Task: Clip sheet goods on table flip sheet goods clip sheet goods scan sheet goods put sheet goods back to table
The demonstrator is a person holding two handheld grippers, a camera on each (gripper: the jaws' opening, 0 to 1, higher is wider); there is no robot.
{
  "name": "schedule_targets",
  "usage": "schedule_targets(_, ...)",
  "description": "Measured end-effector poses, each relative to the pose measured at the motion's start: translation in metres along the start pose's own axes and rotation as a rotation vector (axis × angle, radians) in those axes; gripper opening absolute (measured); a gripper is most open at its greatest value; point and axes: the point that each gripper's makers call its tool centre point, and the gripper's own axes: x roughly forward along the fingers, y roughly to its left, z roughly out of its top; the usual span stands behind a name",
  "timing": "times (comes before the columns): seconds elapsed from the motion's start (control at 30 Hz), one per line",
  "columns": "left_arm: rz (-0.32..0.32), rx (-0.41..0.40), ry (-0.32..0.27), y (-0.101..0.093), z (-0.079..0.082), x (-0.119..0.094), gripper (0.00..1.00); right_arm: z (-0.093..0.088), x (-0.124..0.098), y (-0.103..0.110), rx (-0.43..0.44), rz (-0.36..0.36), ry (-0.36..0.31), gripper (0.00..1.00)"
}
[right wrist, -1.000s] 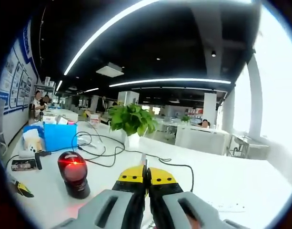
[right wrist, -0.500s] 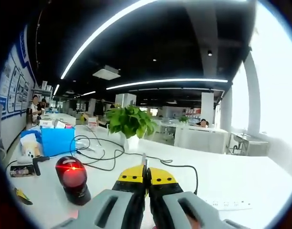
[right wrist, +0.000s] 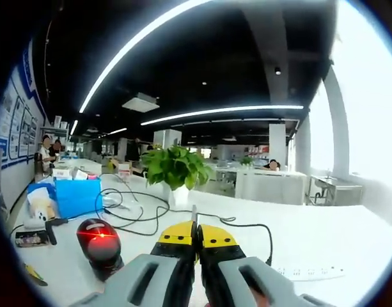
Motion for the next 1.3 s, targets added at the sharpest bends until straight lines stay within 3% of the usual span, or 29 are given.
schedule_targets(0.6,-0.002,-0.001,0.003,0.000,-0.001,0.001,0.27,0.003,0.000,0.001,0.011,0.006,-0.008,0.00)
schedule_targets(1.3,0.005,0.020,0.024,0.001,-0.005,0.003,0.27,0.033,-0.040,-0.031,-0.074,0.035,-0.043,0.00)
